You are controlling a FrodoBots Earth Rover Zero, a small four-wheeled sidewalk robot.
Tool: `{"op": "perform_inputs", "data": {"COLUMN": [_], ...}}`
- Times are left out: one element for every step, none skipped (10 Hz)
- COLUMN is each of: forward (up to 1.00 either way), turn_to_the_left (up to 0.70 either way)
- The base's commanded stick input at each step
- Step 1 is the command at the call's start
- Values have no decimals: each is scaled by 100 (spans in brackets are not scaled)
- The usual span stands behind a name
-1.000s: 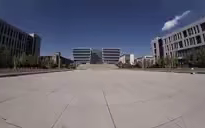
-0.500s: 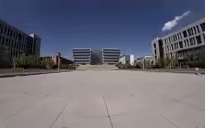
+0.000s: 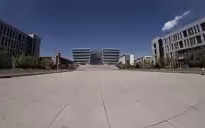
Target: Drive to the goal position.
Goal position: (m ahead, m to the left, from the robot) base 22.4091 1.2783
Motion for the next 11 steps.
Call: {"op": "perform_inputs", "data": {"forward": [70,70,70,70,70,70,70,70,70,70,70], "turn_to_the_left": [1,1,1,1,8,28,15,7,1,1,1]}}
